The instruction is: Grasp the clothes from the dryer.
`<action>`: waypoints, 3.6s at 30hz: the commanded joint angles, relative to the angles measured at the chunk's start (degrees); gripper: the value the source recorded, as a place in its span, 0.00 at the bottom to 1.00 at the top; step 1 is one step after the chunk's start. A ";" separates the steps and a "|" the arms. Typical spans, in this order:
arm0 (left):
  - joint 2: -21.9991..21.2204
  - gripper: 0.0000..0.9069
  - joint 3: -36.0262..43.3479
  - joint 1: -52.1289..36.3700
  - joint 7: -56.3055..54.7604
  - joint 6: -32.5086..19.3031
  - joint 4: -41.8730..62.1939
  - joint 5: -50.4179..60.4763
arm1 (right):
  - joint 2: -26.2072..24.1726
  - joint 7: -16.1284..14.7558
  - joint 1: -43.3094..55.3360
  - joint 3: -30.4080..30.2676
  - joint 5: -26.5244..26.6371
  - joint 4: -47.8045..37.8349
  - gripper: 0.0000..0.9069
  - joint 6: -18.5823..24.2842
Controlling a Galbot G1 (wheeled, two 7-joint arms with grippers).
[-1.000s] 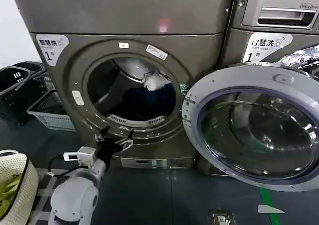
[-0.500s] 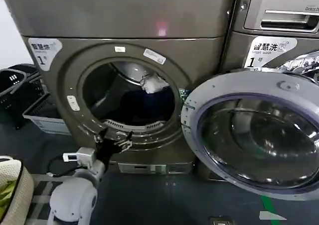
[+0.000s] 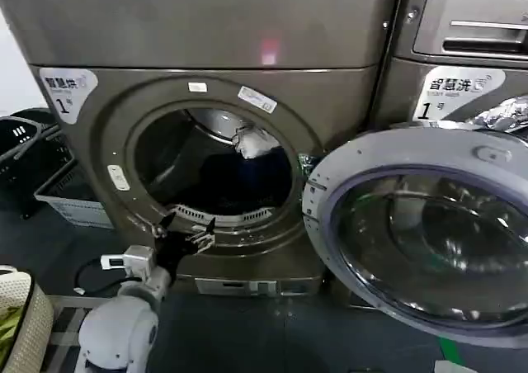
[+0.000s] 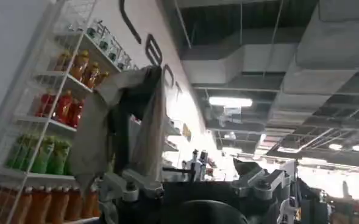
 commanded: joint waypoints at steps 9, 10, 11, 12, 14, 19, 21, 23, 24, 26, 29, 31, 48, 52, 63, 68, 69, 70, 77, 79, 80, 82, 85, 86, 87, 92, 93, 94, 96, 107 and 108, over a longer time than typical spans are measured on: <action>-0.14 1.00 0.15 -0.07 0.01 2.81 0.30 0.19 | 0.28 -0.05 0.12 0.06 -0.05 -0.24 1.00 0.10; -0.15 1.00 0.14 -0.07 0.00 2.81 0.32 0.19 | 0.28 -0.03 0.12 0.07 -0.07 -0.27 1.00 0.11; -0.16 1.00 0.14 -0.06 0.01 2.81 0.40 0.23 | 0.25 -0.02 0.15 0.15 -0.07 -0.36 1.00 0.12; -0.15 1.00 0.15 -0.07 0.02 2.81 0.46 0.22 | 0.24 -0.04 0.15 0.15 -0.08 -0.39 1.00 0.11; -0.14 1.00 0.17 -0.11 0.02 2.81 0.47 0.21 | 0.26 -0.04 0.12 0.17 -0.07 -0.37 1.00 0.11; -0.13 1.00 0.13 -0.13 0.10 2.81 0.55 0.23 | 0.37 -0.04 0.12 0.15 -0.07 -0.25 1.00 0.13; -0.17 1.00 0.07 -0.13 0.10 2.81 0.59 0.21 | 0.53 -0.05 0.08 0.10 -0.07 -0.21 1.00 0.19; -0.21 1.00 0.04 -0.08 0.12 2.81 0.61 0.21 | 0.54 -0.05 0.07 0.16 -0.07 -0.30 1.00 0.21; -0.12 1.00 0.04 -0.08 0.11 2.81 0.63 0.20 | 0.48 -0.05 0.04 0.19 -0.08 -0.36 1.00 0.23; -0.16 1.00 0.03 -0.08 0.10 2.81 0.62 0.23 | 0.36 -0.05 0.03 0.26 -0.06 -0.39 1.00 0.21; -0.16 1.00 0.07 -0.16 0.10 2.81 0.58 0.14 | 0.33 -0.05 0.04 0.28 -0.07 -0.37 1.00 0.20; -0.23 1.00 0.06 -0.26 0.09 2.81 0.69 0.21 | 0.36 -0.07 0.00 0.30 -0.06 -0.44 1.00 0.21; -0.82 1.00 0.64 -2.06 -0.41 2.81 2.71 0.98 | 0.73 -0.10 -0.14 0.53 -0.07 -0.80 1.00 1.44; -1.16 1.00 1.70 -4.06 -0.67 2.81 5.42 2.85 | 0.56 -0.14 -0.24 0.59 -0.07 -0.87 1.00 1.41; -3.94 1.00 4.62 -14.87 -2.07 2.81 19.34 3.16 | 0.13 -0.32 -0.56 0.73 -0.03 -1.12 1.00 1.48; -4.36 1.00 5.26 -19.87 -1.73 2.81 25.20 4.50 | 0.11 -0.36 -0.54 0.63 0.01 -1.11 1.00 1.49; -4.40 1.00 5.36 -20.83 -1.75 2.81 26.64 4.92 | 0.13 -0.36 -0.49 0.56 0.02 -1.04 1.00 1.50; -4.53 1.00 5.34 -21.94 -1.71 2.81 28.02 5.39 | 0.14 -0.40 -0.52 0.52 0.03 -0.99 1.00 1.49; -5.68 1.00 5.94 -27.67 -0.21 1.16 35.57 9.81 | -0.37 -0.54 -0.93 0.87 0.13 -1.13 1.00 1.47; -5.34 1.00 5.92 -29.05 3.88 0.29 38.35 13.61 | -0.37 -0.58 -1.00 0.86 0.13 -1.21 1.00 1.51; -5.21 1.00 5.79 -29.53 6.70 -0.03 39.23 17.37 | -0.32 -0.57 -1.03 0.83 0.12 -1.18 1.00 1.52; -3.70 1.00 5.61 -30.43 21.71 -4.69 41.09 32.01 | -0.31 -0.57 -1.05 0.75 0.12 -1.09 1.00 1.55; -1.88 1.00 6.47 -31.06 36.18 -13.80 41.89 51.10 | -0.56 -0.58 -1.19 0.84 0.04 -1.17 1.00 1.54; -1.73 1.00 6.59 -31.68 37.98 -16.38 42.40 56.14 | -0.67 -0.60 -1.21 0.84 0.03 -1.26 1.00 1.55; -1.77 1.00 6.55 -32.16 40.40 -18.56 42.83 58.48 | -0.68 -0.59 -1.25 0.84 0.02 -1.27 1.00 1.57; -2.08 1.00 7.96 -36.46 48.69 -34.06 46.34 75.88 | -0.82 -0.69 -1.32 0.32 -0.17 -0.80 1.00 1.61; -2.26 1.00 7.81 -37.66 51.62 -38.46 47.02 76.95 | -0.75 -0.69 -1.19 0.11 -0.19 -0.52 1.00 1.58; -2.37 1.00 7.73 -38.77 54.93 -40.14 47.41 77.17 | -0.72 -0.72 -1.14 -0.08 -0.24 -0.43 1.00 1.59; -2.57 1.00 7.53 -40.75 55.82 -42.59 49.52 78.94 | -0.71 -0.72 -1.17 -0.13 -0.26 -0.51 1.00 1.62; -1.61 1.00 6.29 -48.13 72.38 -53.90 55.45 70.95 | -0.49 -0.98 -1.01 -0.78 -0.39 -0.68 1.00 2.45; -1.73 1.00 6.34 -48.34 72.43 -54.36 55.89 72.30 | -0.51 -0.98 -0.99 -0.82 -0.40 -0.61 1.00 2.45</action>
